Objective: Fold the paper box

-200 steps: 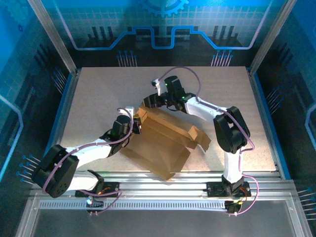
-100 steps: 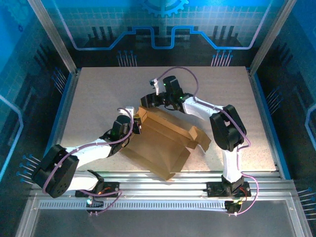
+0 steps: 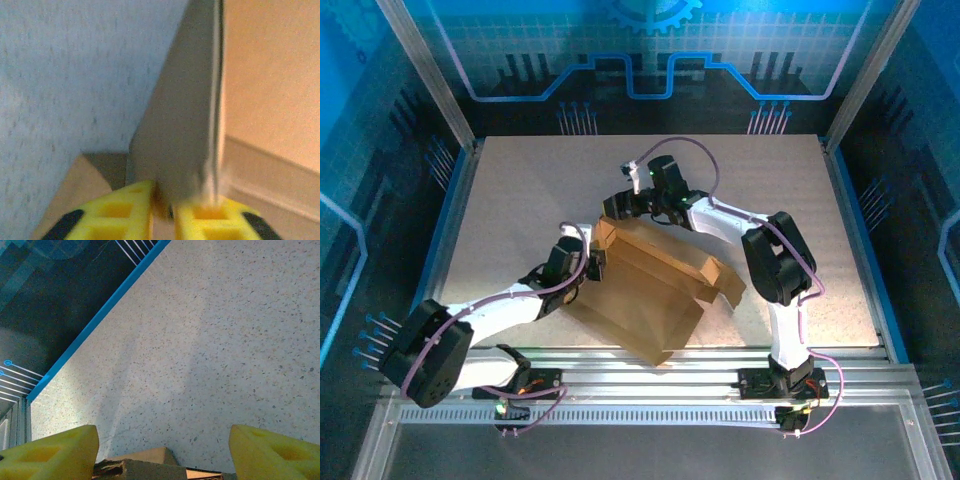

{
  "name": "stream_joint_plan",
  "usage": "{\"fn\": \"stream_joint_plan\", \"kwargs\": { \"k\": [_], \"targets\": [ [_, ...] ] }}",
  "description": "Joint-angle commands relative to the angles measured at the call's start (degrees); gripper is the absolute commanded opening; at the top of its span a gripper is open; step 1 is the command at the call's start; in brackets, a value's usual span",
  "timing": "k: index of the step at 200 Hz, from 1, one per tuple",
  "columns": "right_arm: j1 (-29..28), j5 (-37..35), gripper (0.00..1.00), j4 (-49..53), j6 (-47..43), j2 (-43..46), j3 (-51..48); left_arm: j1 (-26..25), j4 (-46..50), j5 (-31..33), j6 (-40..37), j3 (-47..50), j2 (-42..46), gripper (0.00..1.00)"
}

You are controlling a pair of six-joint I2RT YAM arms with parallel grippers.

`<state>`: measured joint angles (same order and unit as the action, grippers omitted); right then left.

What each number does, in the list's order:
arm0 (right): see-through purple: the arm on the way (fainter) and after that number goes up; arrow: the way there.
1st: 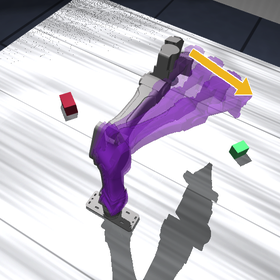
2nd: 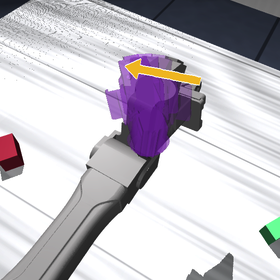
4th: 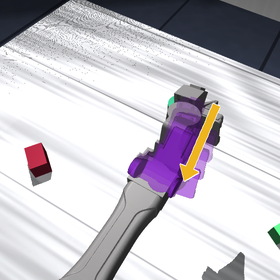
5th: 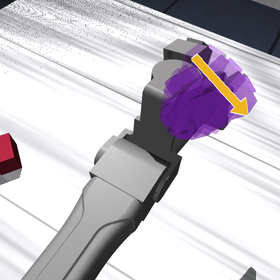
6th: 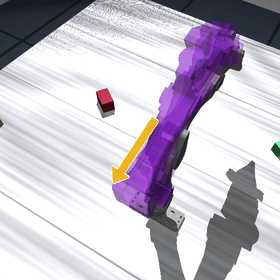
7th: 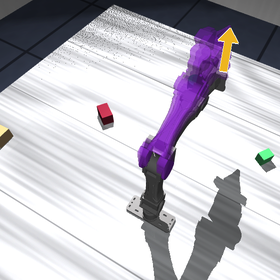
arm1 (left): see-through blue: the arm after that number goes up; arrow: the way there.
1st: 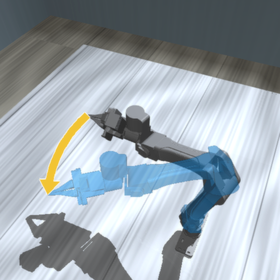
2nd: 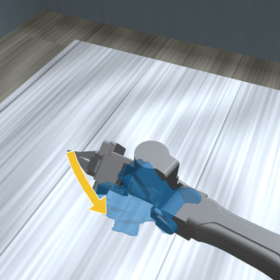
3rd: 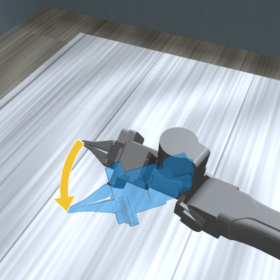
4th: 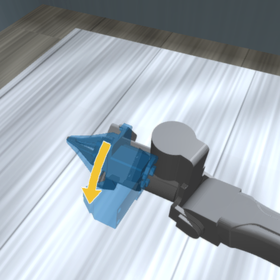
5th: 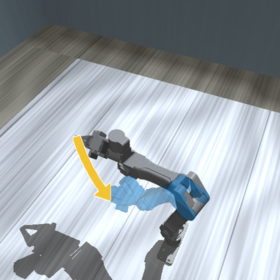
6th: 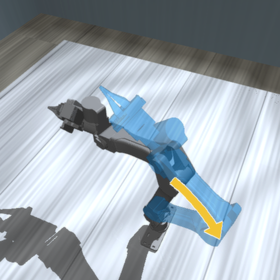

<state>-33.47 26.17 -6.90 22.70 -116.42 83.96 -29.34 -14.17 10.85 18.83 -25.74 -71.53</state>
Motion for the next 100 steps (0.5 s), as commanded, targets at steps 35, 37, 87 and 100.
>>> {"fn": "stream_joint_plan", "kwargs": {
  "k": [35, 37, 87, 100],
  "targets": [
    [-0.2, 0.5, 0.69, 0.5, -1.2, -1.2, -1.1, 1.4, 24.9, -1.1, -0.3, -3.8, 14.5, 0.50],
    [-0.3, 0.5, 0.69, 0.5, -1.2, -1.2, -1.0, 1.4, 25.2, -1.0, -0.1, -3.8, 14.8, 0.51],
    [-0.2, 0.5, 0.68, 1.2, -1.6, -0.9, -1.0, 7.8, 25.2, -1.8, 4.7, -4.1, 13.8, 0.59],
    [-0.3, 0.5, 0.68, 1.3, -1.7, -0.9, -1.1, 9.6, 23.5, -1.8, 4.3, -4.5, 13.1, 0.59]
  ]
}}
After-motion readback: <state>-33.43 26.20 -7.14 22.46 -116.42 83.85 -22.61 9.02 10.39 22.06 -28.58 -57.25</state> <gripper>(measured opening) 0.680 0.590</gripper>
